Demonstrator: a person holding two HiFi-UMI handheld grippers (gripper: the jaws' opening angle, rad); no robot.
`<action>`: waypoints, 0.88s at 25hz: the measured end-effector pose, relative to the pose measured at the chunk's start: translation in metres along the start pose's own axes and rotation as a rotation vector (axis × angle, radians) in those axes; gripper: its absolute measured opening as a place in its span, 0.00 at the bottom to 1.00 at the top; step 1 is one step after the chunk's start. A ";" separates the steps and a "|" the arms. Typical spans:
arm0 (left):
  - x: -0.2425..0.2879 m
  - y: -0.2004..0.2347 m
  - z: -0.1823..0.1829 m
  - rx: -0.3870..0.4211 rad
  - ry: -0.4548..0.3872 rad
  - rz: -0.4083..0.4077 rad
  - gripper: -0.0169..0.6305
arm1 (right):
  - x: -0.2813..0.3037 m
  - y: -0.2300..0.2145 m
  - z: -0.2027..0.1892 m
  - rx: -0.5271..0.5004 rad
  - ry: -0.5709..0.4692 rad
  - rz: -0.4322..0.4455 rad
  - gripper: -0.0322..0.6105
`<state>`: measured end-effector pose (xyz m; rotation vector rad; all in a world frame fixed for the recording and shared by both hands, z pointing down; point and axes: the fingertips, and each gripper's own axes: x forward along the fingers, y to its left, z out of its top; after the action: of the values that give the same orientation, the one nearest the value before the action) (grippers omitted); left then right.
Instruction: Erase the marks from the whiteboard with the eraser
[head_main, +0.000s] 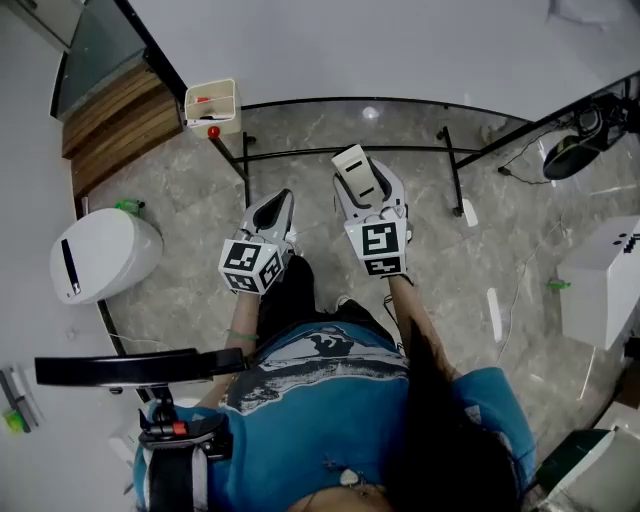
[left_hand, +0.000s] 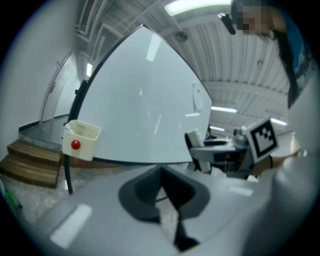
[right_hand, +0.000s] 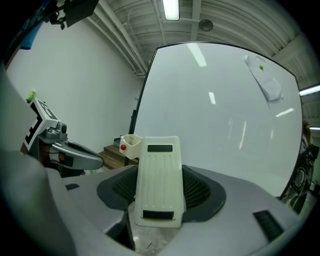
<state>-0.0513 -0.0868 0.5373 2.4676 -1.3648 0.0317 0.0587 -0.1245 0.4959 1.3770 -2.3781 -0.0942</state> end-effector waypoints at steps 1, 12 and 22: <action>-0.002 -0.016 -0.003 0.002 -0.010 0.006 0.03 | -0.014 -0.002 -0.008 0.007 0.001 0.007 0.46; -0.059 -0.185 -0.051 0.022 -0.034 0.044 0.03 | -0.156 0.012 -0.091 0.092 0.025 0.139 0.46; -0.122 -0.207 -0.071 0.009 -0.042 0.143 0.03 | -0.210 0.053 -0.104 0.129 0.038 0.216 0.46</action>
<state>0.0630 0.1357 0.5283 2.3857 -1.5599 0.0178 0.1455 0.0946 0.5420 1.1548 -2.5215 0.1457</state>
